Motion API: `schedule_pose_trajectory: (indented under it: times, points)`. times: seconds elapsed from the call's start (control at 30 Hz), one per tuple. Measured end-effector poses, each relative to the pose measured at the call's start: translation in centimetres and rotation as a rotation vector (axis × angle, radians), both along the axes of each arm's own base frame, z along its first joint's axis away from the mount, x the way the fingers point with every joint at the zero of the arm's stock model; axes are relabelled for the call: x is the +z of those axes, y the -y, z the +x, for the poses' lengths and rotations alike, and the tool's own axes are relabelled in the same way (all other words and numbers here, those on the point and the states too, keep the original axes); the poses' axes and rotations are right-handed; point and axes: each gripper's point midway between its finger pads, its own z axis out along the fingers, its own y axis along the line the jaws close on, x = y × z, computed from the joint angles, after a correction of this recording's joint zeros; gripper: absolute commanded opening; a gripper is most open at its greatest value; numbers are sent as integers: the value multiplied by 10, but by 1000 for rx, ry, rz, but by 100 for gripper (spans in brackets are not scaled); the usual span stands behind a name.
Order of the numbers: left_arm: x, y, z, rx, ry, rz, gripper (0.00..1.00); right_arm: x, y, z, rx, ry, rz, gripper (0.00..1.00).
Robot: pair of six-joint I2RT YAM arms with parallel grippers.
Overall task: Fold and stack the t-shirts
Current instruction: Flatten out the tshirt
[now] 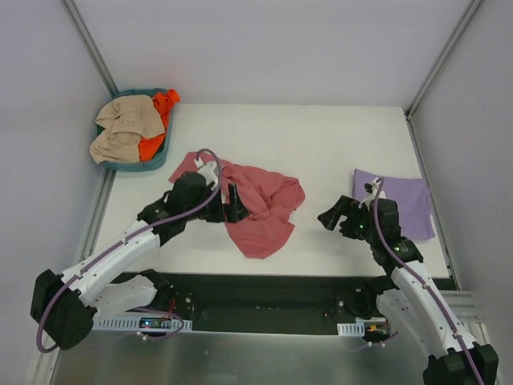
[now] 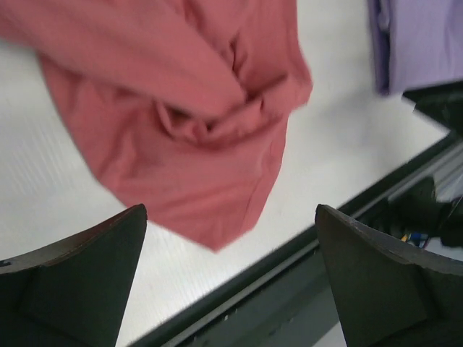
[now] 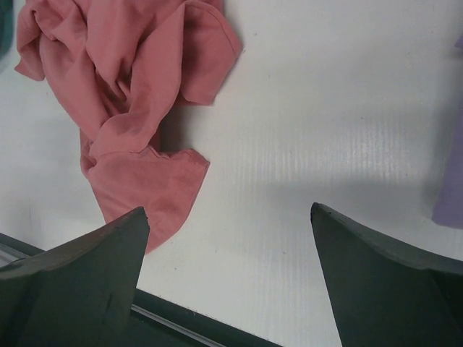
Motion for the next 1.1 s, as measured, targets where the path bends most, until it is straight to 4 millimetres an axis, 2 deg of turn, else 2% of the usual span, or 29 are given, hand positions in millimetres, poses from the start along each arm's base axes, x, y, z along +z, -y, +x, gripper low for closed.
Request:
schedule_pose_trajectory:
  times: [0.07,0.1,0.23,0.33,0.47,0.63,0.7,0.8,0.87,0.9,0.93,1.1]
  points:
    - [-24,7,-38,-58,-56,-2,98,-3,1,1,-5,-12,-8,96]
    - [-36,6,-50,-63,-90,6,98,-5,2,1,-8,-17,-12,96]
    - [-86,7,-88,-63,-241,67,95,-8,4,2,-19,-28,-23,96]
    - [-104,12,-104,-61,-311,85,92,-9,5,3,-25,-28,-27,96]
    - [-118,23,-108,-28,-358,67,83,-8,6,4,-38,-24,-31,96]
    - [-140,38,-109,10,-403,85,64,-3,8,5,-56,0,-26,96]
    - [-140,48,-103,25,-403,64,56,-1,10,7,-69,7,-26,96]
    - [-144,60,-94,41,-405,54,40,-1,12,8,-86,8,-26,96]
    - [-147,65,-88,59,-405,52,24,-1,13,9,-94,9,-25,96]
    - [-148,67,-85,68,-403,53,4,0,13,9,-99,12,-25,96]
    - [-151,69,-80,75,-396,60,0,1,13,10,-101,15,-24,96]
    - [-154,74,-65,97,-363,81,0,0,13,13,-107,15,-24,96]
